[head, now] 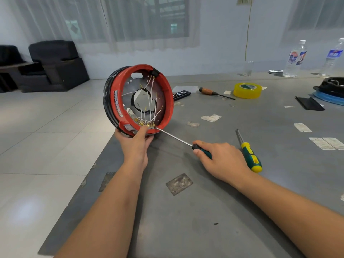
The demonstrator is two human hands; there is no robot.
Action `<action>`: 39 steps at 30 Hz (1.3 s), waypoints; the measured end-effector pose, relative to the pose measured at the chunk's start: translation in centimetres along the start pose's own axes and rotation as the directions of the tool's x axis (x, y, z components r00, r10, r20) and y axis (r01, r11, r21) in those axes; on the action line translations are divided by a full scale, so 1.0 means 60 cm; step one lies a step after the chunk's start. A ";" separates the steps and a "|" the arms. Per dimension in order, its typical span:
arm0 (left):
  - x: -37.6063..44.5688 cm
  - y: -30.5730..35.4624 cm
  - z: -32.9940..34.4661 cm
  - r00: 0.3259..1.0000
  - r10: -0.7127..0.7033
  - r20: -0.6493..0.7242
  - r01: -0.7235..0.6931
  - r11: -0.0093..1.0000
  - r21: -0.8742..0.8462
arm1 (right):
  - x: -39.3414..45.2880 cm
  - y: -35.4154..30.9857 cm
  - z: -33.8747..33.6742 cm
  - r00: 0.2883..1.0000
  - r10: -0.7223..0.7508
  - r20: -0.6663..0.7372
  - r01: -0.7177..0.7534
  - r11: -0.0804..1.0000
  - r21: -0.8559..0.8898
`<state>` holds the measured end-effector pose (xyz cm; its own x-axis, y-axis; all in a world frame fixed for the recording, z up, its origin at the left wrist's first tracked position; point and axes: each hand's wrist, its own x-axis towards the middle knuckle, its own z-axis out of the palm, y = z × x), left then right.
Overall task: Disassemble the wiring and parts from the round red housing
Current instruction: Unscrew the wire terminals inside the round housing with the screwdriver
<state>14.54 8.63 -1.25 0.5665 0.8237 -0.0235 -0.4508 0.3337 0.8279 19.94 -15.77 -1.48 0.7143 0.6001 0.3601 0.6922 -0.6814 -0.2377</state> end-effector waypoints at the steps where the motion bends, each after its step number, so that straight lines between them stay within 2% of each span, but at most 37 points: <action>1: -0.001 -0.001 0.001 1.000 -0.002 0.001 0.002 1.000 -0.002 | -0.002 0.000 0.001 1.000 -0.004 -0.005 0.004 1.000 -0.004; 8: -0.004 -0.006 0.006 1.000 -0.004 -0.012 0.004 1.000 -0.030 | -0.017 -0.021 0.006 0.999 0.046 -0.025 -0.043 0.995 0.093; 19: -0.005 -0.005 0.008 1.000 -0.006 -0.013 0.006 0.999 -0.041 | -0.014 -0.029 0.006 0.983 0.156 0.098 -0.182 0.911 0.370; 21: -0.005 -0.005 0.009 1.000 -0.001 -0.009 0.001 0.999 -0.036 | -0.017 -0.032 0.006 0.984 0.157 0.080 -0.175 0.927 0.333; 26: -0.007 -0.003 0.009 1.000 -0.006 -0.017 0.006 0.999 -0.034 | -0.026 -0.038 0.011 0.997 0.065 -0.045 -0.067 0.997 -0.043; 29: -0.009 -0.001 0.011 1.000 -0.012 -0.023 0.011 0.999 -0.048 | -0.028 -0.044 0.013 0.997 0.047 -0.064 -0.057 0.986 -0.157; 32: -0.009 -0.001 0.011 1.000 -0.015 -0.020 0.014 0.998 -0.059 | -0.030 -0.048 0.014 0.998 0.063 -0.028 -0.066 0.990 -0.124; 39: -0.007 -0.002 0.010 1.000 -0.023 -0.018 0.022 0.997 -0.074 | -0.023 -0.049 0.007 0.995 0.099 0.013 -0.100 0.987 0.122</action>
<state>14.76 7.96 -0.98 0.5641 0.8240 -0.0529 -0.4881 0.3845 0.7836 16.97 -14.44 -1.68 0.7807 0.5349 0.3230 0.6247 -0.6818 -0.3807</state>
